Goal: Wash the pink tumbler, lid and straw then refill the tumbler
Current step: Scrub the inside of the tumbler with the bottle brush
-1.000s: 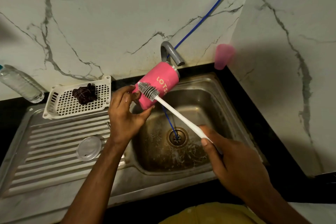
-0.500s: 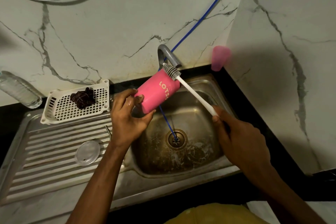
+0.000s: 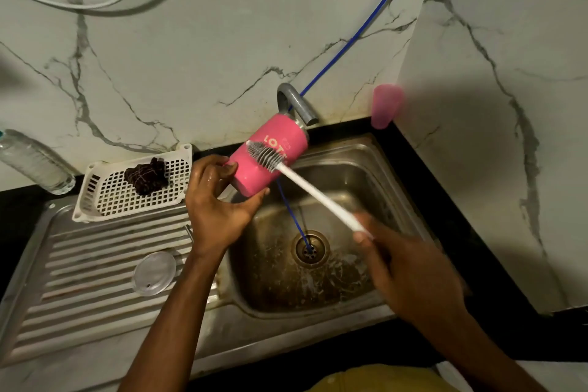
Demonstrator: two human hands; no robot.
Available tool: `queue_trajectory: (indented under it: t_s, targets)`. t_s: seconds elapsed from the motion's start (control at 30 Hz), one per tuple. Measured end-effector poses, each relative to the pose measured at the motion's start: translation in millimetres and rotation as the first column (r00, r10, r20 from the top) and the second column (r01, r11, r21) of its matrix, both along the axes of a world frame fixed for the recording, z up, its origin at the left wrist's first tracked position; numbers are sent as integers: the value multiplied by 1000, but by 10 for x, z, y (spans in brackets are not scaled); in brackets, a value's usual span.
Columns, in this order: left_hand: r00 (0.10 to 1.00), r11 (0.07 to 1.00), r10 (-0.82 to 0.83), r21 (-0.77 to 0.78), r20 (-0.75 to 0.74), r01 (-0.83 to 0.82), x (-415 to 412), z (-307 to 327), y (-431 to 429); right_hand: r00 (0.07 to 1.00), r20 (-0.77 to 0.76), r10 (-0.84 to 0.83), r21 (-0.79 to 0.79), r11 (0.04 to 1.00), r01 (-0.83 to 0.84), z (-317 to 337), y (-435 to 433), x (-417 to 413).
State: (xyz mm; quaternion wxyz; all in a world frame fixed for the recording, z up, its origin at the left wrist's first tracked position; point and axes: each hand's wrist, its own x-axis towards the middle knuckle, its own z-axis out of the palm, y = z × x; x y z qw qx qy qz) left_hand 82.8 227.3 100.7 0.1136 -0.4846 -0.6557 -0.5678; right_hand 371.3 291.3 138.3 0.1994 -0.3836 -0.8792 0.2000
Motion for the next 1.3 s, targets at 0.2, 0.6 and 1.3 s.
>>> queue_trajectory:
  t_s: [0.2,0.6,1.3]
  targets:
    - [998,1000,-1,-27,-58,-1,69,-12,26,995,-42,-88,-75,994,85,68,162,7]
    - [988,996,-34,86,152,21,136,30,-13,984,-35,-173,-108,980,168,-7,207,132]
    - [980,999,-9,33,198,3,153,36,-32,985,-161,-53,-54,998,45,-149,93,141]
